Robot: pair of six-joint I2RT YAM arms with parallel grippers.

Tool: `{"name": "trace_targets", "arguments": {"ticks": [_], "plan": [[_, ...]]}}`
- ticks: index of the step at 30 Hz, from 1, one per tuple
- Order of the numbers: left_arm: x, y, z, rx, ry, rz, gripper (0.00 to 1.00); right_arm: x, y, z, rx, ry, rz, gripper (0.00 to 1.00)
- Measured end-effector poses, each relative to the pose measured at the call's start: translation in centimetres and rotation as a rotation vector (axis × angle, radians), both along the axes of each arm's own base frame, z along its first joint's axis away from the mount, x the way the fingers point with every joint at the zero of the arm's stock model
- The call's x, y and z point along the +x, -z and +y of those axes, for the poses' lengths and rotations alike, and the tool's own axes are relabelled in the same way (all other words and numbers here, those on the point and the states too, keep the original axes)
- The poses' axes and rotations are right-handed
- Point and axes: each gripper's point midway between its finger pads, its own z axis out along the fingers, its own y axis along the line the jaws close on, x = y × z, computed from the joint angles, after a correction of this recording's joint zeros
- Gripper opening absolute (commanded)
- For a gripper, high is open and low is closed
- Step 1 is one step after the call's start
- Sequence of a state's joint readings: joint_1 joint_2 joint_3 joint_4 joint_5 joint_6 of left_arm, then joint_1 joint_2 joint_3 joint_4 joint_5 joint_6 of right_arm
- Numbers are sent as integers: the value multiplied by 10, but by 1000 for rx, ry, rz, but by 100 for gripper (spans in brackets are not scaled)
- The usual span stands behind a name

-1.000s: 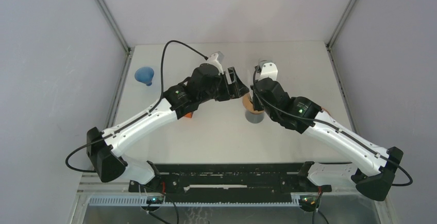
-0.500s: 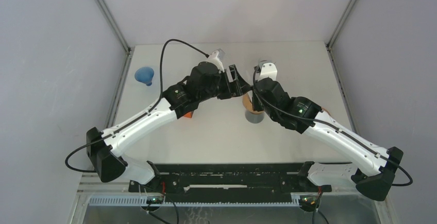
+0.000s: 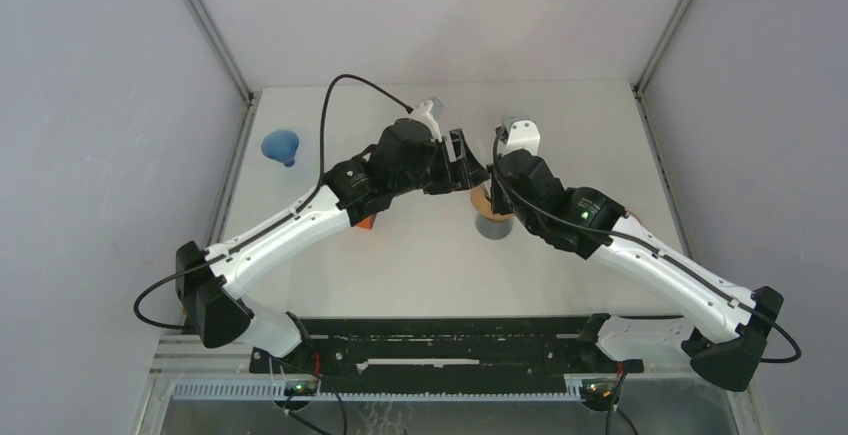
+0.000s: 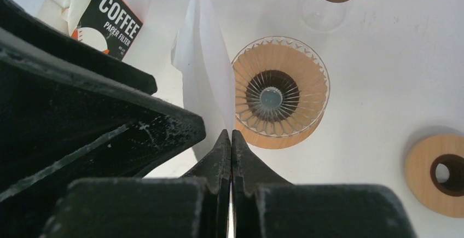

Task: Place the coffee filter in the dripper
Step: Place the coffee filter in the coffee dripper.

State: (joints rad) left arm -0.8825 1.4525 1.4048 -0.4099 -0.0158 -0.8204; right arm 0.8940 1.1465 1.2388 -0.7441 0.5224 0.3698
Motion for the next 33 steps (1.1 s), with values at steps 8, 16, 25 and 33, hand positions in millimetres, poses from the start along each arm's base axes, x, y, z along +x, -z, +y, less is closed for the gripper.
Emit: {"name": "trace_targets", "arguments": {"ticks": [8, 16, 25, 33], "plan": [[-1, 6, 3, 32, 4, 0, 70, 4, -1, -7, 3, 24, -3, 0], [6, 3, -5, 57, 15, -8, 64, 5, -3, -9, 13, 29, -4, 0], [15, 9, -14, 98, 28, -6, 57, 13, -1, -20, 35, 57, 19, 0], [23, 19, -20, 160, 39, 5, 42, 16, 4, -25, 70, 62, 65, 0]]}}
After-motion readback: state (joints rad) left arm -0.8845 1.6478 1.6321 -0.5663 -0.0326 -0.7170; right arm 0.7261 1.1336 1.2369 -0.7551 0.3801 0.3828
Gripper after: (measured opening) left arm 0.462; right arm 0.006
